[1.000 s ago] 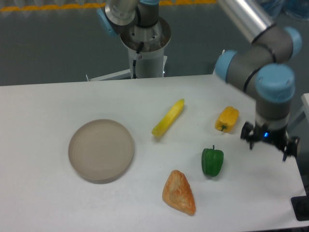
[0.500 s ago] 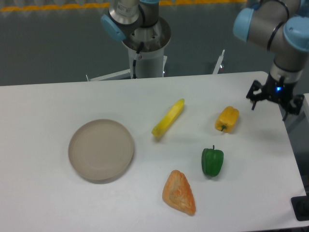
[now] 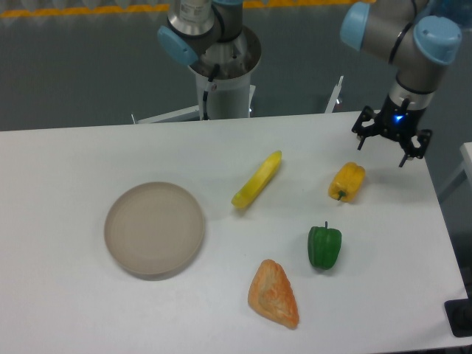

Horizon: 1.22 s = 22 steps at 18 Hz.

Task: Pick up the yellow pepper from the table
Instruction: 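Move the gripper up and over toward the yellow bell pepper, then lower the open gripper around the yellow bell pepper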

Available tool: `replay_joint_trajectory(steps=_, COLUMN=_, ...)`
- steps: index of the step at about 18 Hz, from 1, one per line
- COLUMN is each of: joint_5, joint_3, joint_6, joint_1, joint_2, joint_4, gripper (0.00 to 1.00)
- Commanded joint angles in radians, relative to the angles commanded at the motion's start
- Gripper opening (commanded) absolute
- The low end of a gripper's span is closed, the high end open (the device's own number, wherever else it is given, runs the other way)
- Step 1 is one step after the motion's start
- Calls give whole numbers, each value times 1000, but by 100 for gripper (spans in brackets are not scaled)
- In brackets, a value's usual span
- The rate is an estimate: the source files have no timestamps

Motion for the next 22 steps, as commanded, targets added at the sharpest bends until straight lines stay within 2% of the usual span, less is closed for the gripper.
replay_joint_trajectory(steps=5, joint_5=0, joint_3=-25, joint_6=2, joint_1=-12, joint_2=-11, joint_4=14, gripper=100)
replay_joint_trajectory(steps=9, joint_5=0, joint_3=-90, joint_6=3, joint_1=-20, joint_2=-18, joint_4=110, gripper=100)
replay_joint_trajectory(steps=16, joint_5=2, joint_3=-114, joint_6=8, joint_1=-40, joint_2=-38, joint_4=121, gripper=100)
replay_joint_trajectory(steps=22, joint_5=5, joint_3=-103, joint_6=9, joint_1=-49, joint_2=-54, joint_4=138, gripper=99)
